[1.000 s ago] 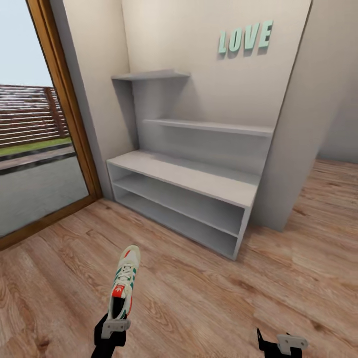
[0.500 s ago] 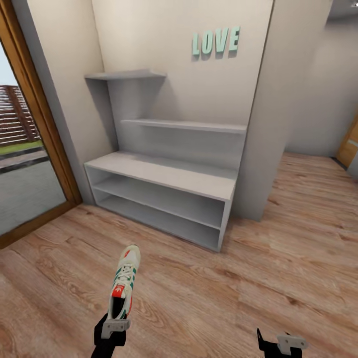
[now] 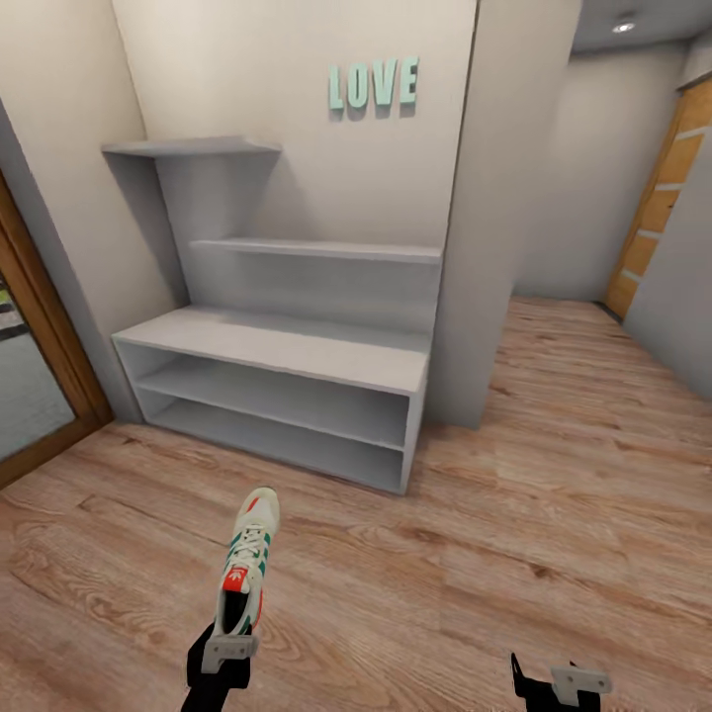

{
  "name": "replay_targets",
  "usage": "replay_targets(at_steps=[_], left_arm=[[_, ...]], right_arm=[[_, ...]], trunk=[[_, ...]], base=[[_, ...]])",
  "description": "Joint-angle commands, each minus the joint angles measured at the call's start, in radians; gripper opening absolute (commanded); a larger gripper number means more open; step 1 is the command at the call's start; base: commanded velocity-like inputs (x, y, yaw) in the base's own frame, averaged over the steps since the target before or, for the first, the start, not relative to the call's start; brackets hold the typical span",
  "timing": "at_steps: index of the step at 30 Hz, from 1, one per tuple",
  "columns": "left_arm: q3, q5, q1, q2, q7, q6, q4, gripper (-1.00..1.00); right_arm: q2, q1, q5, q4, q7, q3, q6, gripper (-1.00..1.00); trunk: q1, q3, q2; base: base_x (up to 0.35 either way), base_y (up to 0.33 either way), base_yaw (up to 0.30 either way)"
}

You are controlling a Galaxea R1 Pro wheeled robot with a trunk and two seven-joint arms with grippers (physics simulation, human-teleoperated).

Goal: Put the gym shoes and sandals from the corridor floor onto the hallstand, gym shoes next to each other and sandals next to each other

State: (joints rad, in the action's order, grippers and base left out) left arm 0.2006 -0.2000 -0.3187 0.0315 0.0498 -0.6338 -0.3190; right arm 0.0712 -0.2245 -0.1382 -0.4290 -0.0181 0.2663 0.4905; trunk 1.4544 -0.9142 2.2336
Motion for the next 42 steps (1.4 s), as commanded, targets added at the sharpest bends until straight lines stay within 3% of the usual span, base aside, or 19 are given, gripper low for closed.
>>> replay_targets(at_steps=[1, 42], left_arm=[[0.008, -0.007, 0.000, 0.001, 0.004, -0.003, 0.000, -1.00], [0.008, -0.007, 0.000, 0.001, 0.004, -0.004, -0.001, -1.00]], right_arm=[[-0.001, -0.001, -0.011, 0.001, -0.002, 0.005, 0.003, 1.00], [-0.001, -0.001, -0.011, 0.001, -0.002, 0.005, 0.003, 1.00]], trunk=[[0.000, -0.001, 0.000], [0.000, -0.001, 0.000]], base=[[0.060, 0.209, -0.266], [0.005, 0.015, -0.266]])
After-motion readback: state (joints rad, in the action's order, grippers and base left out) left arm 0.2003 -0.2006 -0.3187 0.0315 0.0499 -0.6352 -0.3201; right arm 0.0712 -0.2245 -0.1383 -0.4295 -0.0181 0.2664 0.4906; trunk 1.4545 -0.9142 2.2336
